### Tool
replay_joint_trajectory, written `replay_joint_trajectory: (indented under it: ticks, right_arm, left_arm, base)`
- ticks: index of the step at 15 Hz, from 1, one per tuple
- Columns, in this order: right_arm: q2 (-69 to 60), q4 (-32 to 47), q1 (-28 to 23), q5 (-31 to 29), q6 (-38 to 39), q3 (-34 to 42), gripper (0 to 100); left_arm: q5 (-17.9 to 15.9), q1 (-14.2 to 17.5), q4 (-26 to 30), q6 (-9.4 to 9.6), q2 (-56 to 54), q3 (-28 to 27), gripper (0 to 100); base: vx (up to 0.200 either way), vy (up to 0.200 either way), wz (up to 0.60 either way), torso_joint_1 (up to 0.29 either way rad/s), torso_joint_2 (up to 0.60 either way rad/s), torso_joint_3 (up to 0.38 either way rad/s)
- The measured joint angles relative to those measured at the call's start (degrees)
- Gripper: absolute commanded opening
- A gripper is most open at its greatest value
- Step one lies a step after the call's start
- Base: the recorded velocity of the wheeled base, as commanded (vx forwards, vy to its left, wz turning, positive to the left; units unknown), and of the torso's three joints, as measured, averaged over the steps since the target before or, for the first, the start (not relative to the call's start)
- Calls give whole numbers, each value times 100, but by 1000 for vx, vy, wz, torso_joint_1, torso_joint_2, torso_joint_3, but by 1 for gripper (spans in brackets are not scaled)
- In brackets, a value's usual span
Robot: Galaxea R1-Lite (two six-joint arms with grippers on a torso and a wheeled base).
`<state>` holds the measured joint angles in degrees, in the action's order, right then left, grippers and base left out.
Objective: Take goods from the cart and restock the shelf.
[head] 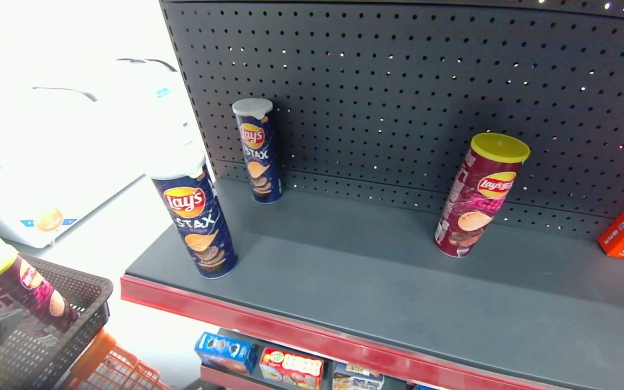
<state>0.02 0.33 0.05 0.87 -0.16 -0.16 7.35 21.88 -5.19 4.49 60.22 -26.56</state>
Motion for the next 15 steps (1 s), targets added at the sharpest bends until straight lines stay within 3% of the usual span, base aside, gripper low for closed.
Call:
replay_joint_trajectory:
  ticks: [3,5,9,12,15]
  right_arm:
    - [0,0,5,0,0,0,100]
    - [0,2,5,-2,0,0,100]
    - [0,2,0,0,0,0,100]
    - [0,2,2,0,2,0,100]
    - [0,2,5,0,0,0,100]
  left_arm:
    - [9,68,-60,-68,68,110,100]
    - [0,204,-485,-99,279,132,100]
    - [-262,711,-2354,-123,1150,477,100]
    - [-464,877,-3662,-121,1825,959,100]
    - [-530,892,-4374,-121,2387,1209,100]
  base:
    - [0,0,0,0,0,0]
    - [0,0,0,0,0,0]
    - [0,0,0,0,0,0]
    - [0,0,0,0,0,0]
    - [0,0,0,0,0,0]
